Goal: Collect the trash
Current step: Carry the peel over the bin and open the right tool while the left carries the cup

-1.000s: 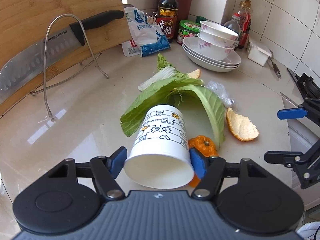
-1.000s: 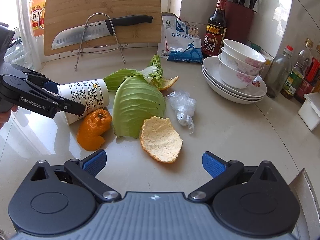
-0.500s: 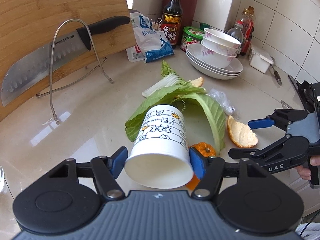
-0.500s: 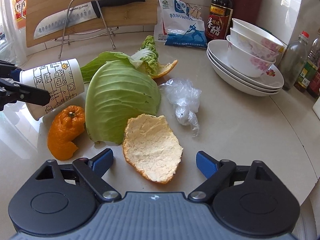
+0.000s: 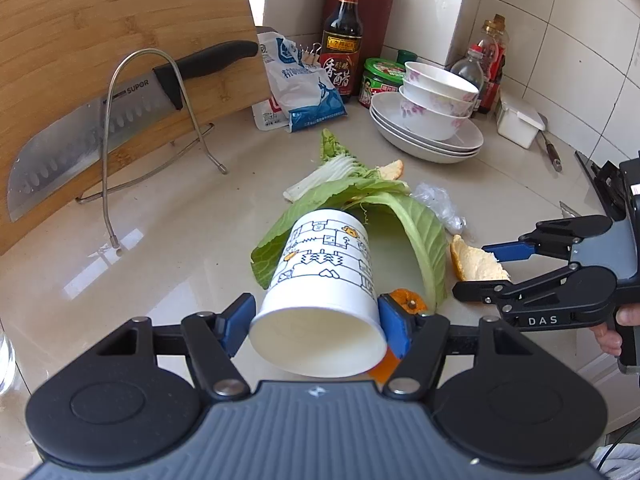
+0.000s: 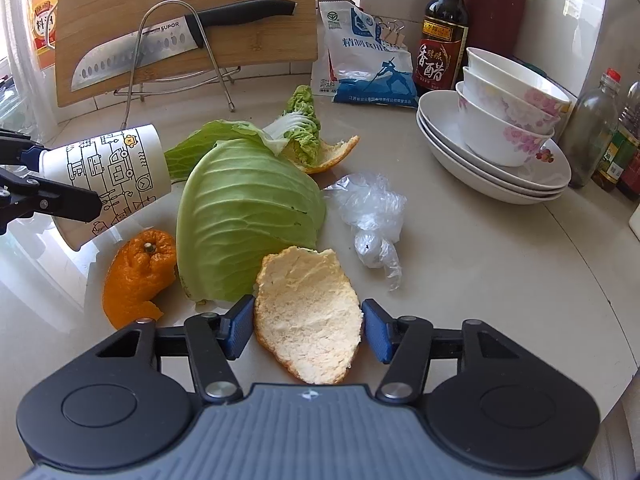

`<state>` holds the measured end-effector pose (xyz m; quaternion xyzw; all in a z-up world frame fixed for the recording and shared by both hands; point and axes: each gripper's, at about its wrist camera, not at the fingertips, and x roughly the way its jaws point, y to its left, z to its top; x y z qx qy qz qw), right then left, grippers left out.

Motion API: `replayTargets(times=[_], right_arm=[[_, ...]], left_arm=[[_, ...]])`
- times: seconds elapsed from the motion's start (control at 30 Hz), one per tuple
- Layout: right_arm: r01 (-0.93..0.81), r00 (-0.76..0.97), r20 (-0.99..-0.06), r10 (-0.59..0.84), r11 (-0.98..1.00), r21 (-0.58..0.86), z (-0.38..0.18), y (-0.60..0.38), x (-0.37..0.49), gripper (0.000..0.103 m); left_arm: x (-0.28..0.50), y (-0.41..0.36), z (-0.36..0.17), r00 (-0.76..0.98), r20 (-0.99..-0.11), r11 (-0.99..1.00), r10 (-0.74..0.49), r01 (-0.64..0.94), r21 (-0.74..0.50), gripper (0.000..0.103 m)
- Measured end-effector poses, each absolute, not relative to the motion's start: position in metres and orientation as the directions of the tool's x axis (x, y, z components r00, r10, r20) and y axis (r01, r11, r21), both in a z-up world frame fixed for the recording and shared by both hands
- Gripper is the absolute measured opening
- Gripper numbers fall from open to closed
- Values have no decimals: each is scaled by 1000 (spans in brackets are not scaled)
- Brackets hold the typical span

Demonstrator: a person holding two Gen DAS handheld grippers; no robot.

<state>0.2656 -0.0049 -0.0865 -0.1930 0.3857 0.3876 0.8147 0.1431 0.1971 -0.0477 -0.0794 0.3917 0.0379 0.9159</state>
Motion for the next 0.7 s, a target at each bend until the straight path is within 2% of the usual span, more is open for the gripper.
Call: replayTargets(times=[0.23,0.7], right_arm=[[-779,403,-780,480,627,-16,-84,-7,264,56],[-781,405,-775,486,624,-16,-70,-12,258,56]], left_arm=[[141,196,-46,688,-726,986,9,-126,-107,65],[136,191,-40,677,-736,993,-4,-84,-82,65]])
